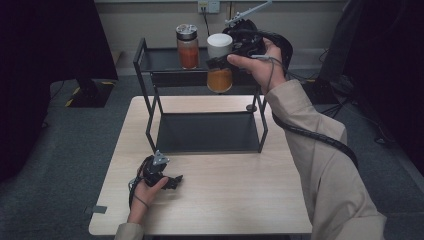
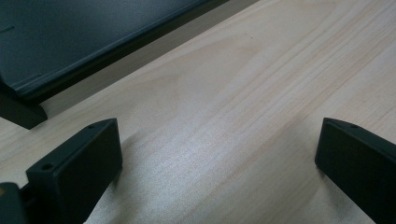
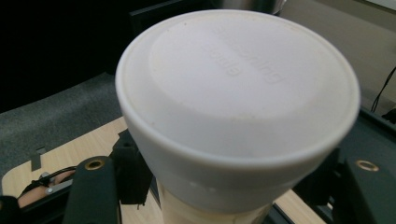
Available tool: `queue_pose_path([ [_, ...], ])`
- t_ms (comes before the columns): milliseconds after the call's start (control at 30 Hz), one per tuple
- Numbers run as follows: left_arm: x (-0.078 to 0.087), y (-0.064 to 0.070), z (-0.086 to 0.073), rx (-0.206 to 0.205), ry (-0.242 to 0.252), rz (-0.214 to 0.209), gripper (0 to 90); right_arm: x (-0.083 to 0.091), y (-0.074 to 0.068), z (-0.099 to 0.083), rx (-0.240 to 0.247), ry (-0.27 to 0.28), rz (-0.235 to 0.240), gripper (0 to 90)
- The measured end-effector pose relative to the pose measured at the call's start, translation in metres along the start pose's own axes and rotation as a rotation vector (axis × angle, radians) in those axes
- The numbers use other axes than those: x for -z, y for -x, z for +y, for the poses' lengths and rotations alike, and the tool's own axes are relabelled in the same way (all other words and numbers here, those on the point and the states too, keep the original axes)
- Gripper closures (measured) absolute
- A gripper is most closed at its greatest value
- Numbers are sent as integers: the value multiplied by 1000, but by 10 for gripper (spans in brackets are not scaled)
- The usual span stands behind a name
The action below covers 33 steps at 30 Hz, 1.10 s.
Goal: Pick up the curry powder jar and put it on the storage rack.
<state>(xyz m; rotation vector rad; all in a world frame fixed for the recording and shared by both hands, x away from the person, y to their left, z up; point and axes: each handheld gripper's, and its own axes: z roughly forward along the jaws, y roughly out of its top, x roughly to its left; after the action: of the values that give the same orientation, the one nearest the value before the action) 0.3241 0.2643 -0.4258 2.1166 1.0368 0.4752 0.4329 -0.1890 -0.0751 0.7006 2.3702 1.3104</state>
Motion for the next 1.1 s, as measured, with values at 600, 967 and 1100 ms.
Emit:
queue_pose_path([
  [600, 0, 0, 0, 0, 0, 0, 0, -9, 11, 26, -32, 11, -62, 344],
  [967, 0, 0, 0, -2, -2, 0, 0, -21, 27, 35, -66, 16, -101, 345],
  [1100, 0, 0, 0, -2, -2, 0, 0, -24, 30, 40, -63, 7, -109, 345],
])
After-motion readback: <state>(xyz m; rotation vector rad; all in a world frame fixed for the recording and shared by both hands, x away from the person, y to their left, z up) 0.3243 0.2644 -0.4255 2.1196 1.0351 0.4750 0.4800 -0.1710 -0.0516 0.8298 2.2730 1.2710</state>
